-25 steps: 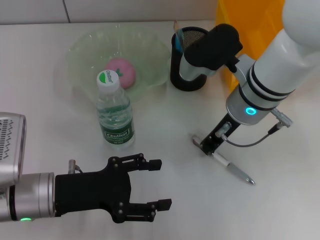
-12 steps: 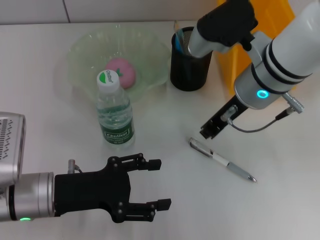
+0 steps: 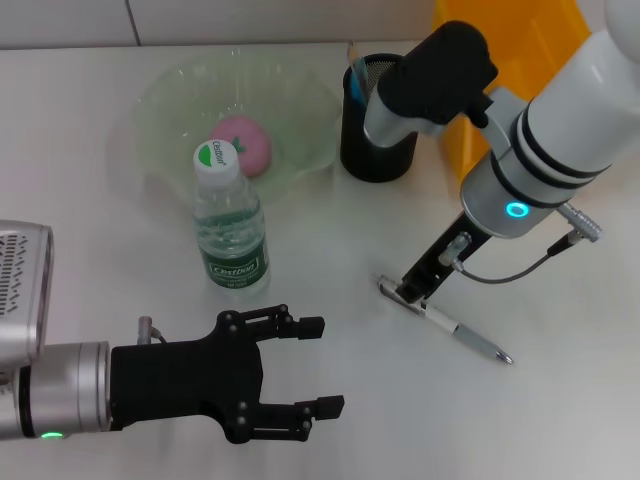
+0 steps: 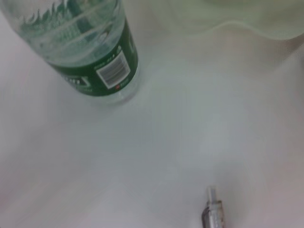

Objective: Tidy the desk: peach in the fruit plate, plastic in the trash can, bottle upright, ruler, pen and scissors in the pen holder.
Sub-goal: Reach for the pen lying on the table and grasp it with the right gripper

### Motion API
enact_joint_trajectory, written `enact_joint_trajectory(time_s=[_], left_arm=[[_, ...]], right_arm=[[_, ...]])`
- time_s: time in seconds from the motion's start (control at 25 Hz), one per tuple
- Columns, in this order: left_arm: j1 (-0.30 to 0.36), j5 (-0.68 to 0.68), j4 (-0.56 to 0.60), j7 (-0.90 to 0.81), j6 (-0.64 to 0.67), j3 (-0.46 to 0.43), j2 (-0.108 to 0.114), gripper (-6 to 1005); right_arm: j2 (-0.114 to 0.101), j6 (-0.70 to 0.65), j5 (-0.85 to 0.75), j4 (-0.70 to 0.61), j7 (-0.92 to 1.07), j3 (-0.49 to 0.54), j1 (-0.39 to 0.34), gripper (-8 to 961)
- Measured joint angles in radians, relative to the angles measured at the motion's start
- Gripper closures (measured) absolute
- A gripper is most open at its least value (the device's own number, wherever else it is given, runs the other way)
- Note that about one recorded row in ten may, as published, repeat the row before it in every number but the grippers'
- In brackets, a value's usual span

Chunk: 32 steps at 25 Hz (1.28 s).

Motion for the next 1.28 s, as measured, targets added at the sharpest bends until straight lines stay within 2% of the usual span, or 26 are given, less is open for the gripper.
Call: enact_joint_trajectory(time_s=[0.04, 1.28], left_arm=[[0.0, 0.0, 0.0, 0.0, 0.0, 0.0, 0.0, 186], [-0.002, -0.002, 0.006, -0.003, 0.0, 0.0, -0.002, 187]], right_arm=[[0.0, 0.002, 0.0, 0.001, -0.001, -0.006, 0.001, 651], [0.005, 0.062, 0.009, 0.128, -0.001, -0.057, 0.056, 671]])
